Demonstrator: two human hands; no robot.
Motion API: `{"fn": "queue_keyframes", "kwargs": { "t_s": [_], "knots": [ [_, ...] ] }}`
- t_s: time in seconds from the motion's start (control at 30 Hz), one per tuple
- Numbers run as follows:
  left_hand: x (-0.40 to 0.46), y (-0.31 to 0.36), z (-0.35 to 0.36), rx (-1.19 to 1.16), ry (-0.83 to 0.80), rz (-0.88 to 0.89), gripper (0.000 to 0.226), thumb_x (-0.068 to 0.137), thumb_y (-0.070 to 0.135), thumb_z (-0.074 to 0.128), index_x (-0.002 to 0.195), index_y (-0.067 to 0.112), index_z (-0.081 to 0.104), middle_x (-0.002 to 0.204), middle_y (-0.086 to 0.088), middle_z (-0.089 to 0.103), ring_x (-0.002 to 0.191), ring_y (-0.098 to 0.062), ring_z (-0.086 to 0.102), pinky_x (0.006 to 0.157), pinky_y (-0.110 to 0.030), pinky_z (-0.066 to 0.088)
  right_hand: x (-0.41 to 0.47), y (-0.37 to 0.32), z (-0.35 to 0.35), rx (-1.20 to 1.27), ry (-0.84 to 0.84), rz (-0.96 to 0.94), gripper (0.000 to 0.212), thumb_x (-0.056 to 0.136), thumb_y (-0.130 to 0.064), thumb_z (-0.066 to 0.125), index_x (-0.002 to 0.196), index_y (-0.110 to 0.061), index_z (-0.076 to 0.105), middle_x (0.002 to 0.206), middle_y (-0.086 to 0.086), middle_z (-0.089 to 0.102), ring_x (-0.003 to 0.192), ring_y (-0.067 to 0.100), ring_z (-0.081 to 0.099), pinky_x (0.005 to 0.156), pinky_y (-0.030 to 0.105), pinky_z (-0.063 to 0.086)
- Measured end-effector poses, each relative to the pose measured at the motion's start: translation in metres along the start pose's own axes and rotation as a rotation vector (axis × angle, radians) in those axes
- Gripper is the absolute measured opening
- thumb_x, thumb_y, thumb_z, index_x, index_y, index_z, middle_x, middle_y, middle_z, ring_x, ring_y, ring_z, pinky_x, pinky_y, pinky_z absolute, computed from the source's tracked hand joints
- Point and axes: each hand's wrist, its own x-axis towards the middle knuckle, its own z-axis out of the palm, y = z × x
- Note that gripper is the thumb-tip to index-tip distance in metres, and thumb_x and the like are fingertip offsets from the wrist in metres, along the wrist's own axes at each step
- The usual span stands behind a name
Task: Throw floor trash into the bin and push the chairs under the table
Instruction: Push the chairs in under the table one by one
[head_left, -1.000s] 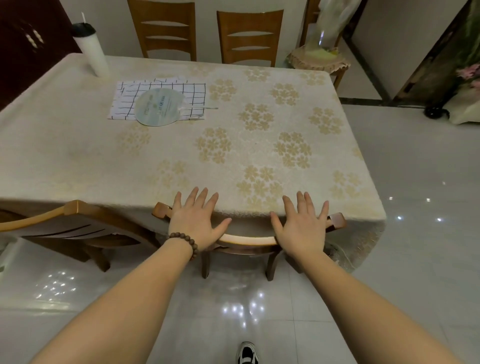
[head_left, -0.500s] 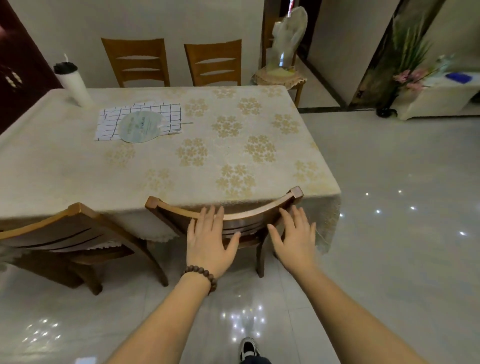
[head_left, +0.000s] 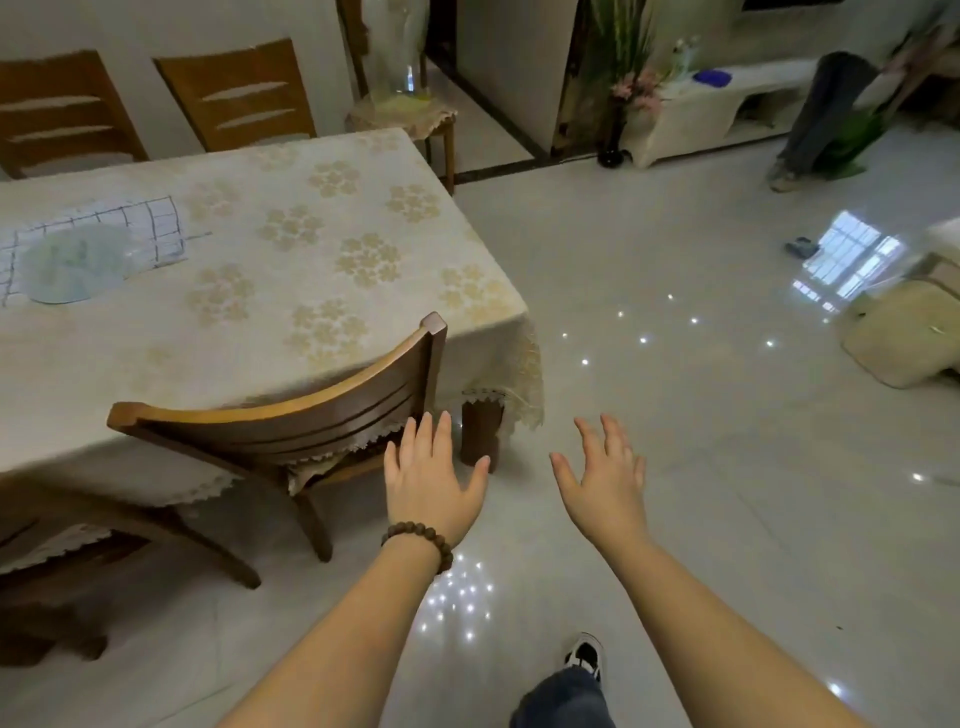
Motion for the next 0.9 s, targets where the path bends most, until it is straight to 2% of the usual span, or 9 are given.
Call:
{"fn": "queue_keyframes", "kwargs": {
  "t_s": [0.3,0.57,0.73,0.9],
  "knots": [
    [0.081,0.131,0.057,-0.008,-0.04,0.051,0.074,0.089,0.059,0.034,0.149,0.02,0.016,0.157,-0.004,0.016,0.144,-0.02,0.004,0.117,-0.044,0.003,0.1,0.115,-0.051,-0.01,0.061,0.063,0.057,0.092,-0.045,0.047,0.143,-0.022,0.034,0.156,0.009,0.018,0.145,0.023,0.009,0.116,0.051,0.008],
    [0.194,0.275,0.117,0.001,-0.03,-0.043,0.073,0.09,0.06,0.032,0.148,0.019,0.016,0.156,-0.006,0.018,0.144,-0.022,0.006,0.116,-0.044,0.006,0.249,0.22,-0.108,-0.007,0.006,-0.052,0.055,0.093,-0.044,0.047,0.142,-0.021,0.035,0.156,0.009,0.018,0.145,0.023,0.008,0.116,0.048,0.007],
    [0.251,0.318,0.129,0.007,-0.018,-0.118,0.072,0.09,0.059,0.033,0.148,0.021,0.016,0.156,-0.005,0.018,0.144,-0.023,0.007,0.116,-0.047,0.008,0.327,0.244,-0.122,-0.018,-0.048,-0.117,0.055,0.093,-0.045,0.045,0.142,-0.022,0.034,0.157,0.008,0.017,0.146,0.021,0.005,0.117,0.047,0.006],
    [0.311,0.327,0.137,0.035,0.005,-0.204,0.071,0.09,0.059,0.032,0.148,0.021,0.016,0.157,-0.005,0.017,0.144,-0.023,0.007,0.116,-0.047,0.008,0.401,0.238,-0.113,0.0,-0.109,-0.198,0.055,0.094,-0.045,0.044,0.143,-0.022,0.033,0.157,0.008,0.015,0.146,0.02,0.003,0.117,0.046,0.002]
  ]
}}
